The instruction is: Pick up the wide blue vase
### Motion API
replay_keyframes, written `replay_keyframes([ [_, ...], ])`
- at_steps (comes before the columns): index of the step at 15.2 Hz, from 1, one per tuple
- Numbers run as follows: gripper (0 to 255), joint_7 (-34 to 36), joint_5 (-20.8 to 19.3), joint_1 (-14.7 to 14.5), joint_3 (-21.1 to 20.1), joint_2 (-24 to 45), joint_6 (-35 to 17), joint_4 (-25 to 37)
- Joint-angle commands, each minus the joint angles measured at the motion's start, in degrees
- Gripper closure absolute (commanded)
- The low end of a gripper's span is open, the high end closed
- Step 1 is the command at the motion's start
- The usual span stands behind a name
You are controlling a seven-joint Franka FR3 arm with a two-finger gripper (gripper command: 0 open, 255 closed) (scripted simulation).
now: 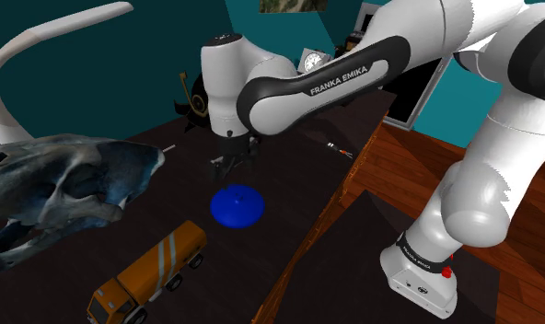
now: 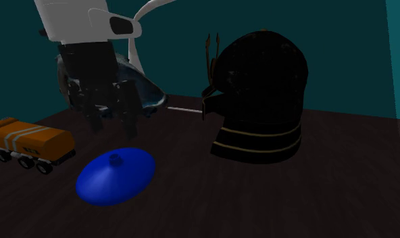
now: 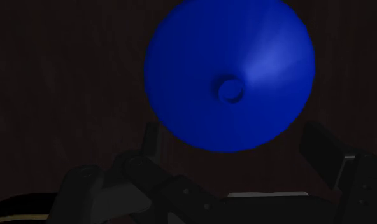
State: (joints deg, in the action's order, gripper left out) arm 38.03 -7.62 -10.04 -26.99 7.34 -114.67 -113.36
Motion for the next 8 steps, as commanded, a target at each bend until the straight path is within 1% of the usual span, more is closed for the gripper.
replay_keyframes([
  [1,0,1.2,-1.2,-0.5,0.0,2.2,-0.9,1.1],
  [7,0,2.4,-2.7,-0.8,0.3,4.6,-5.3,-1.2],
  [8,0,2.4,-2.7,-0.8,0.3,4.6,-5.3,-1.2],
])
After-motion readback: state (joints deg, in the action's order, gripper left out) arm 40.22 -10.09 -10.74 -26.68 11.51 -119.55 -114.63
